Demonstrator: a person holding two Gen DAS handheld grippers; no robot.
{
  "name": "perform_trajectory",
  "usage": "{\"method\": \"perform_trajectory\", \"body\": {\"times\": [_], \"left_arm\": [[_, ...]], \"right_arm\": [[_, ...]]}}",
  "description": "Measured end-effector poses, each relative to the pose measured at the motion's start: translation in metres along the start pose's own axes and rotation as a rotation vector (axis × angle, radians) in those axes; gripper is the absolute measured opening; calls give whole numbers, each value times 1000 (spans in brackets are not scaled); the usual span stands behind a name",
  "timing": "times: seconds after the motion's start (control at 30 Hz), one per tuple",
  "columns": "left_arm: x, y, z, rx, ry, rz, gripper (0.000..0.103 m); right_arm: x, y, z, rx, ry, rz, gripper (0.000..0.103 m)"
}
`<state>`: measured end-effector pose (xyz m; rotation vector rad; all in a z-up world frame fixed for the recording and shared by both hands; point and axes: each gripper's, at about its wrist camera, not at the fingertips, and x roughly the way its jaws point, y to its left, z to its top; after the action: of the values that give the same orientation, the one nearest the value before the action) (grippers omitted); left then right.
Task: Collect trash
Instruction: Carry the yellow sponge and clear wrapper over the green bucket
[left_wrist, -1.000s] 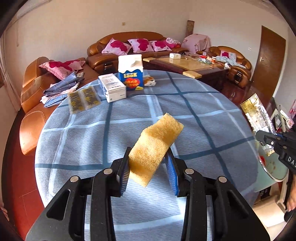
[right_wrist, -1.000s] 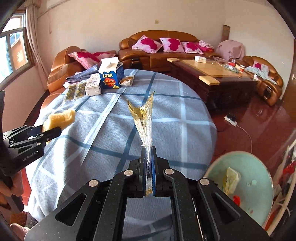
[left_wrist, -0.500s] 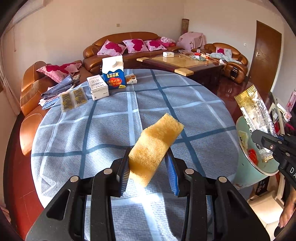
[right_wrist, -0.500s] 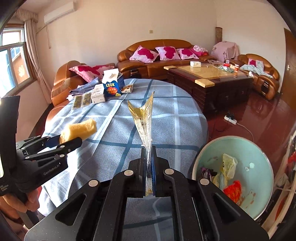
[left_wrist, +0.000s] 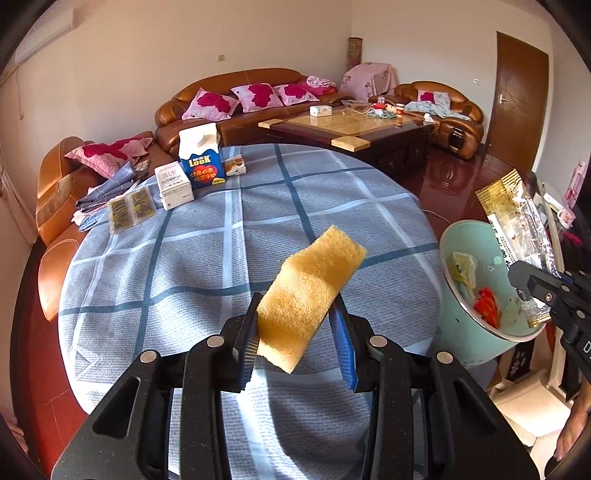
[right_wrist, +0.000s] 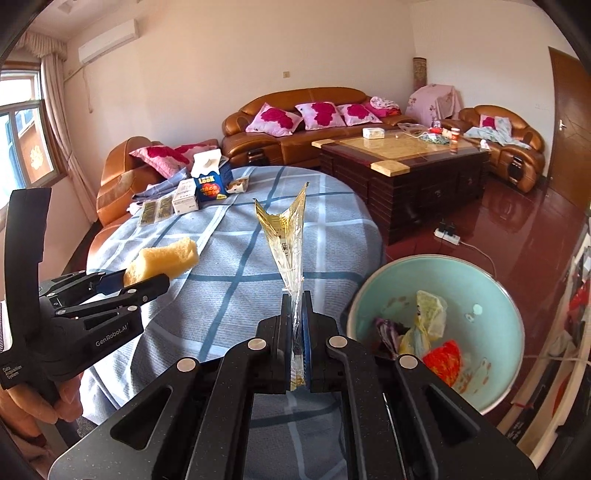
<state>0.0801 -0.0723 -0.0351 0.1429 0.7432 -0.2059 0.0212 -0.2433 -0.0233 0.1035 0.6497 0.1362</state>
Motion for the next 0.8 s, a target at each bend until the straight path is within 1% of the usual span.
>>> {"method": "perform_trajectory", "body": {"times": [0.27,0.57,0.8], "left_arm": [[-5,-33,0,49,-3,-36,36],[-8,-66,7,95,-19,-68,36],[-7,-93,14,123,-24,-101,36]], "right_arm": [[-16,-25,-6,46,-33,-39,5],[-23,-51,-12,118,-50,-62,5],[-28,-71,-15,160,-73,-118,5]]}}
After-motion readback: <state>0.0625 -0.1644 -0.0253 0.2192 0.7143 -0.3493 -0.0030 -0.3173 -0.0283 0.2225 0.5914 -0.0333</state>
